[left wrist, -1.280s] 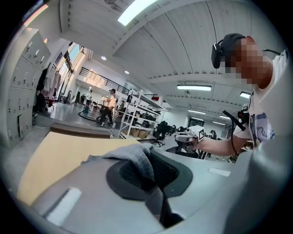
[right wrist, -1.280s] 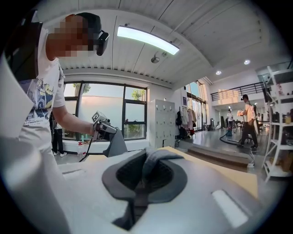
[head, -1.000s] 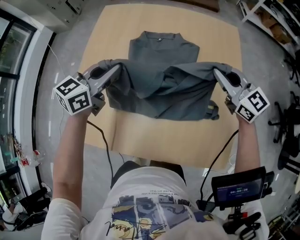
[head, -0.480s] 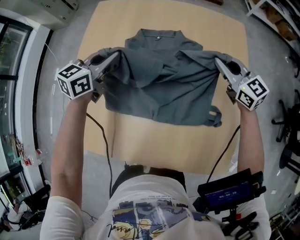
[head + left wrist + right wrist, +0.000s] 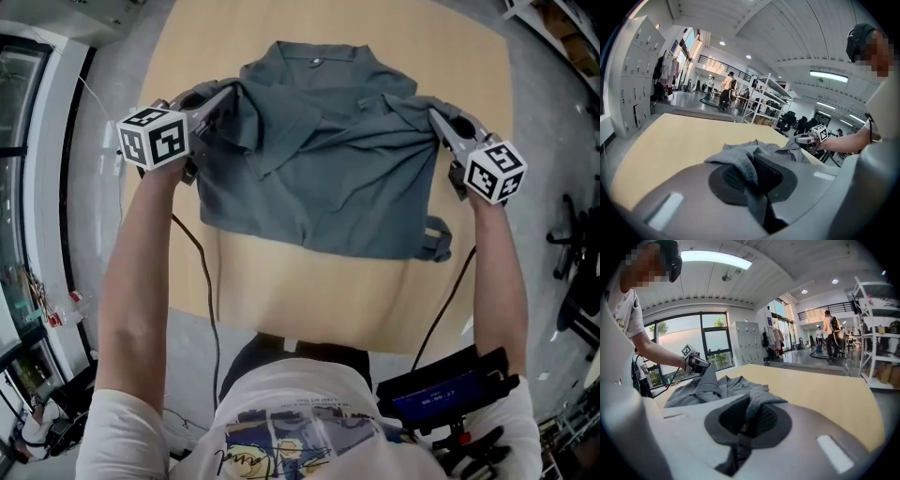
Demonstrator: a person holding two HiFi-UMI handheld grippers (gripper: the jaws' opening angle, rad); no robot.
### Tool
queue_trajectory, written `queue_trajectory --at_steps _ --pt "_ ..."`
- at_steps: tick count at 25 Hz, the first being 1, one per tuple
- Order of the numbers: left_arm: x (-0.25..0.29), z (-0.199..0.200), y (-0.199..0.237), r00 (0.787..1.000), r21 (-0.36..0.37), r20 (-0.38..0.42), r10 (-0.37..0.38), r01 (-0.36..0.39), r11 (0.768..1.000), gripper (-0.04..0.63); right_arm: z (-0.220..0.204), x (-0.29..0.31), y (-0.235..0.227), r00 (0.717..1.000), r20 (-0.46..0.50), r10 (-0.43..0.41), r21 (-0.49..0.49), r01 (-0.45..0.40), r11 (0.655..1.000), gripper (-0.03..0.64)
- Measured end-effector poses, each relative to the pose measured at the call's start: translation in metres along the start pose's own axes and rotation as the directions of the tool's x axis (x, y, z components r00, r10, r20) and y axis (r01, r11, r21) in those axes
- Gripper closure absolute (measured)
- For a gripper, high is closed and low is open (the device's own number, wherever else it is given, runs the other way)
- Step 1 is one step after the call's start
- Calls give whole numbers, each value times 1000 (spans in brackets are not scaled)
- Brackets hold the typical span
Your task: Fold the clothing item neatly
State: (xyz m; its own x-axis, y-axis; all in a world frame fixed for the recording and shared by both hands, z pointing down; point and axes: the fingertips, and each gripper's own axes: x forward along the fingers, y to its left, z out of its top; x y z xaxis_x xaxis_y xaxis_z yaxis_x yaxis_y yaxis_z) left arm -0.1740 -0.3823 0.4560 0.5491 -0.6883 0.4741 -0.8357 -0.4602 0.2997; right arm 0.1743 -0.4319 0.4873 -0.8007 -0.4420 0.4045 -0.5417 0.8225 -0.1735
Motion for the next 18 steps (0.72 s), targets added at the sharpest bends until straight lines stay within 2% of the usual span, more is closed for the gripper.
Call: queue_trajectory --at_steps 4,9,13,18 --pt "17 -11 19 998 4 -41 40 -40 999 574 -21 11 -17 1000 -16 -23 70 24 997 609" --pt "30 -32 37 993 5 -84 88 -88 996 565 -42 23 -24 999 -41 -27 111 31 993 607" --pt "37 -46 46 987 0 -117 106 -106 994 491 -52 26 -28 998 -42 -36 138 42 990 581" --pt "38 -51 52 986 1 -118 119 -119 993 430 -53 26 -30 999 -19 -39 157 42 987 540"
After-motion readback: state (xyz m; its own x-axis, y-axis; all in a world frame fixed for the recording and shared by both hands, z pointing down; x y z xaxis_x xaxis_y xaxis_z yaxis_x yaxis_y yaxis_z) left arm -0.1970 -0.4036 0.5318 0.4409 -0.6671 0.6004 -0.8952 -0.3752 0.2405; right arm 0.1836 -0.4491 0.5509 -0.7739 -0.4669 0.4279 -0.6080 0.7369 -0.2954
